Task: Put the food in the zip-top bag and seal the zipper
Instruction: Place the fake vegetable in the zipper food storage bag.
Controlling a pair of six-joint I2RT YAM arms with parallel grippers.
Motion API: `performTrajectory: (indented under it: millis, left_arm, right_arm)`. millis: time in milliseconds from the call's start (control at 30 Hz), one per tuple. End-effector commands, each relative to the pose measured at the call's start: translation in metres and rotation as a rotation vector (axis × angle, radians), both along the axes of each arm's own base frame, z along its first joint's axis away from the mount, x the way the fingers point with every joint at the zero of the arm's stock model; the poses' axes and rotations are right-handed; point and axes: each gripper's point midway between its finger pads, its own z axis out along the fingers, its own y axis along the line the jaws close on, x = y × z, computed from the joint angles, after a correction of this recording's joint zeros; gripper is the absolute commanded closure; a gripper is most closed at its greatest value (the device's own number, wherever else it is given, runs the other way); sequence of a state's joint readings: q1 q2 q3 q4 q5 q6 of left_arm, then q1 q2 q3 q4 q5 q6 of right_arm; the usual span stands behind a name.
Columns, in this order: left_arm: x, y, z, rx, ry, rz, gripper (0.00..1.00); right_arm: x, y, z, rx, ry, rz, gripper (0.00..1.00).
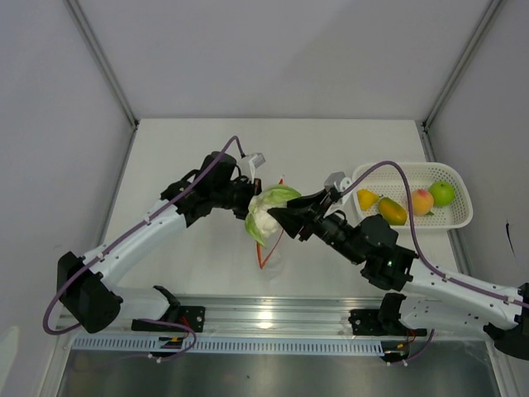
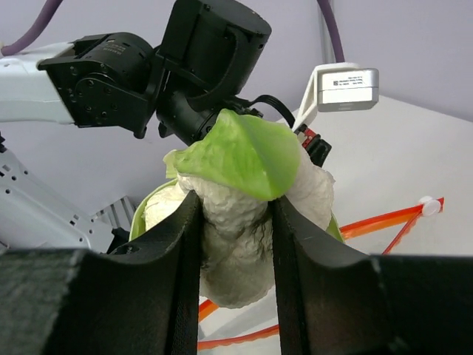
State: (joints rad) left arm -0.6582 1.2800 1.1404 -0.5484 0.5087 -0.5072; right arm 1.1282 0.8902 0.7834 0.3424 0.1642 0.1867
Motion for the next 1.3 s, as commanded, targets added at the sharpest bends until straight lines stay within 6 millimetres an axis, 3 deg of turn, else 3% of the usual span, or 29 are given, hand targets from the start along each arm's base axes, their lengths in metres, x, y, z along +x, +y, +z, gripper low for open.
performTrajectory:
  millis: [0,233,367,533,567,633,667,700,867,1000,1267]
  left_arm:
    - [-0.01,-0.007,0.034,-0.114,-0.041,-0.038,0.99]
    - [-0.012,-0.003,0.037,-0.128,-0.053,-0.037,0.99]
    - [-0.014,-0.002,0.036,-0.13,-0.056,-0.049,0.99]
    - [-0.015,-0.001,0.033,-0.113,-0.069,-0.074,0.99]
    - [-0.015,-0.001,0.032,-0.111,-0.073,-0.081,0.99]
    - [-0.017,-0.002,0.03,-0.107,-0.078,-0.108,0.99]
    - [-0.018,-0.002,0.029,-0.103,-0.073,-0.117,0.99]
    - [-0.019,-0.002,0.03,-0.101,-0.074,-0.126,0.99]
    - [-0.02,0.001,0.028,-0.082,-0.09,-0.144,1.0]
    - [-0.021,0.003,0.031,-0.086,-0.109,-0.138,0.99]
    - [-0.022,0.004,0.038,-0.107,-0.134,-0.129,0.99]
  right_arm:
    - [0.011,-0.012,-0.018,-0.011,0.027,-0.079,1.0]
    - [0.01,-0.032,-0.05,-0.049,0.055,-0.112,1.0]
    - [0.01,-0.037,-0.057,-0.081,0.058,-0.108,1.0]
    - [-0.002,-0.026,-0.069,-0.224,0.016,0.0,1.0]
    - [-0.004,-0.023,-0.06,-0.229,0.001,0.021,1.0]
    - [-0.008,-0.013,-0.071,-0.305,-0.004,0.081,1.0]
    - [-0.013,-0.007,-0.062,-0.307,-0.019,0.119,1.0]
    - [-0.013,-0.001,-0.072,-0.353,-0.002,0.141,1.0]
    - [-0.015,0.009,-0.088,-0.443,0.025,0.204,1.0]
    - [-0.012,0.004,-0.096,-0.422,0.073,0.214,0.94]
    - [0.002,-0.015,-0.109,-0.364,0.175,0.16,0.68]
